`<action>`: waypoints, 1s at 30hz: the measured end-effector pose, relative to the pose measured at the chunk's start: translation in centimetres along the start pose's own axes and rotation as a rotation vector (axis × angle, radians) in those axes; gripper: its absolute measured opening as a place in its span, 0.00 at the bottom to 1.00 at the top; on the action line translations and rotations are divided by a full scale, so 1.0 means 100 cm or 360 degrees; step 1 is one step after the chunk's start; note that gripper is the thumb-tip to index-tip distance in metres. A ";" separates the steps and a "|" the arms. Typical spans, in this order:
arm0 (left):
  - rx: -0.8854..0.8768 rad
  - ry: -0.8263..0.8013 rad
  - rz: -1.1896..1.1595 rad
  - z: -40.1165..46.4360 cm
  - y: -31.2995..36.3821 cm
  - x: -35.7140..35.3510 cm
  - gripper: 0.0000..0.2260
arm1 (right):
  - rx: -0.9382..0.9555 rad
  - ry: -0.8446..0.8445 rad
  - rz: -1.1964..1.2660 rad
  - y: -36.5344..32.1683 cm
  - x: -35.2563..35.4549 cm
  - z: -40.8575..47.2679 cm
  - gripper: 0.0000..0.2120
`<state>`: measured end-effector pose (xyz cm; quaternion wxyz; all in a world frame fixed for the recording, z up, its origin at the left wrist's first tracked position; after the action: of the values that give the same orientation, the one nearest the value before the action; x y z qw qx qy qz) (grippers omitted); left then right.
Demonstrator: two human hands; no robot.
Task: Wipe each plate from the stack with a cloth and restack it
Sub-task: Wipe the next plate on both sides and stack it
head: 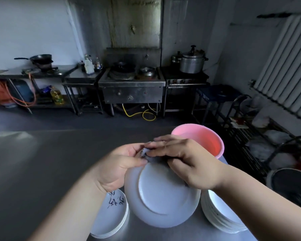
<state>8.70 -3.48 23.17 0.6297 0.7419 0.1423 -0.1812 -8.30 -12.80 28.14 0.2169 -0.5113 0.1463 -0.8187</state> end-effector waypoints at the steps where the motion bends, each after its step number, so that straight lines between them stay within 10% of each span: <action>1: -0.0030 -0.0007 -0.0028 0.000 0.003 0.000 0.22 | -0.0020 0.0050 -0.0028 0.001 0.003 0.002 0.29; 8: -0.0262 0.0294 -0.0236 -0.004 0.009 0.012 0.22 | -0.0340 0.0901 -0.0113 0.003 -0.033 -0.057 0.27; 14: -0.0261 0.0319 -0.0280 -0.002 -0.006 0.001 0.22 | -0.0341 0.0687 -0.0115 0.023 0.005 -0.034 0.21; 30: -0.0512 0.0628 -0.0684 0.011 -0.031 -0.022 0.13 | -0.0728 0.1146 -0.0180 0.029 -0.027 -0.047 0.24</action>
<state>5.27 -3.99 21.32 0.6464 0.6068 0.4415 -0.1379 -10.90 -13.89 22.66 -0.0120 -0.2349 0.3621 -0.9020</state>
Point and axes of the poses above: each hand's wrist, its own z-axis towards the middle knuckle, its own x-axis out of the back of the hand, y = z × x, the point moved 3 cm from there along z, towards the middle knuckle, and after that the axes turned 5 degrees about x, right-handed, at the moved point
